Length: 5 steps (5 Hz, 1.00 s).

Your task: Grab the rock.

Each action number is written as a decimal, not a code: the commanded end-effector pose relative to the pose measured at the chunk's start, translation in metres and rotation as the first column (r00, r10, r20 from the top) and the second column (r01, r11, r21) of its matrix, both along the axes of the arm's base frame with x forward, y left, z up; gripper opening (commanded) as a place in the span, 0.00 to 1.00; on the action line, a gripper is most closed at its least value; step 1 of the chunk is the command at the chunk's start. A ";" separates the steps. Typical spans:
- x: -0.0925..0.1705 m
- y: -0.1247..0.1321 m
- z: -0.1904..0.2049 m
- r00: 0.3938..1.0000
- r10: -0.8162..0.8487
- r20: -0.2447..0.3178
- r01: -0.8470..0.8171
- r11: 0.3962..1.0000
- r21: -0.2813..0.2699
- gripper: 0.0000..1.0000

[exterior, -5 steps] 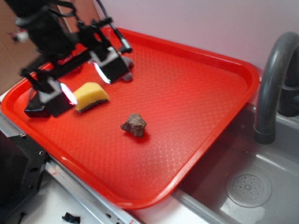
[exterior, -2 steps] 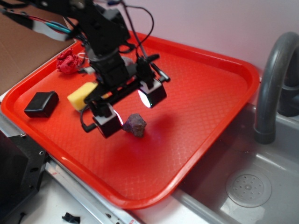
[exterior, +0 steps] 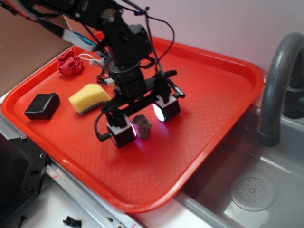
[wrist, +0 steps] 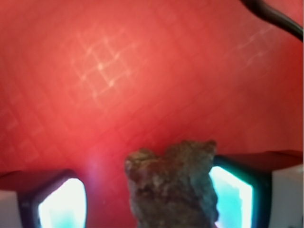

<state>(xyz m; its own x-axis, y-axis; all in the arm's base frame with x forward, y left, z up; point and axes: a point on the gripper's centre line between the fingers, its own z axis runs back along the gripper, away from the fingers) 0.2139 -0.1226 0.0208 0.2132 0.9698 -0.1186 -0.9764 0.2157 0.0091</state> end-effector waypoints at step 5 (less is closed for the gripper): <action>0.011 -0.010 0.122 0.697 -0.712 0.086 0.702 0.702 0.121 0.00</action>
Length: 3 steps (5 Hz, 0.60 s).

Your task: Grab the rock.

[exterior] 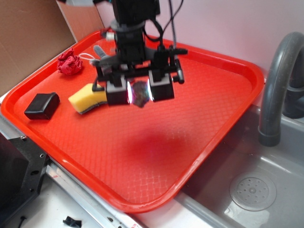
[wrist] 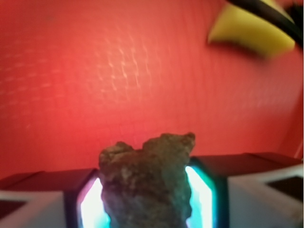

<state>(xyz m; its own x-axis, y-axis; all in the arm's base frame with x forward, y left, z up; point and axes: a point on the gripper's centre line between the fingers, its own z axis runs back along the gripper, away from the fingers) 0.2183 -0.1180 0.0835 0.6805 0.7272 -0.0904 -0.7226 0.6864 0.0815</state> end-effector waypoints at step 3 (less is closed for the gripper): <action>-0.033 0.007 0.130 0.793 -0.548 0.266 0.560 0.828 0.037 0.00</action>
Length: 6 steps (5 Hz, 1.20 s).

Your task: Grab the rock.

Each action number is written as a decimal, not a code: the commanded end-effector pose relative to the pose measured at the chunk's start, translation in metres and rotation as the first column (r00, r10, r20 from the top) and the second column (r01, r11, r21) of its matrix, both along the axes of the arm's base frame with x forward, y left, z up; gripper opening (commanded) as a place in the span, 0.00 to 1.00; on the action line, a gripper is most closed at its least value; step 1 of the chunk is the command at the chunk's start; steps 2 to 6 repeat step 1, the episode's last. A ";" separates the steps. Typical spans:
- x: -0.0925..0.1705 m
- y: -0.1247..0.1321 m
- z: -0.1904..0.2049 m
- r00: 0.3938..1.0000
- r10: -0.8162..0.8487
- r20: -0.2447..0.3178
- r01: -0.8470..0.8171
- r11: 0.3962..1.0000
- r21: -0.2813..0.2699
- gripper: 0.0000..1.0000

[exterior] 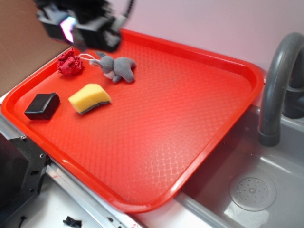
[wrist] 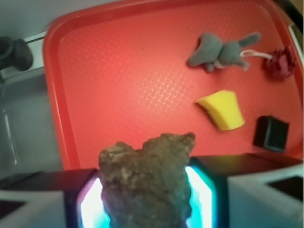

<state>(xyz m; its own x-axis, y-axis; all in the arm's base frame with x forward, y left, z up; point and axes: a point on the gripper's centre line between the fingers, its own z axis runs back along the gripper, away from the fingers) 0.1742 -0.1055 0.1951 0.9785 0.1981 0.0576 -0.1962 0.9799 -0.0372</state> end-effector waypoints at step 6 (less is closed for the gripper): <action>0.013 -0.005 0.009 0.999 0.034 0.031 -0.033 0.999 -0.032 0.00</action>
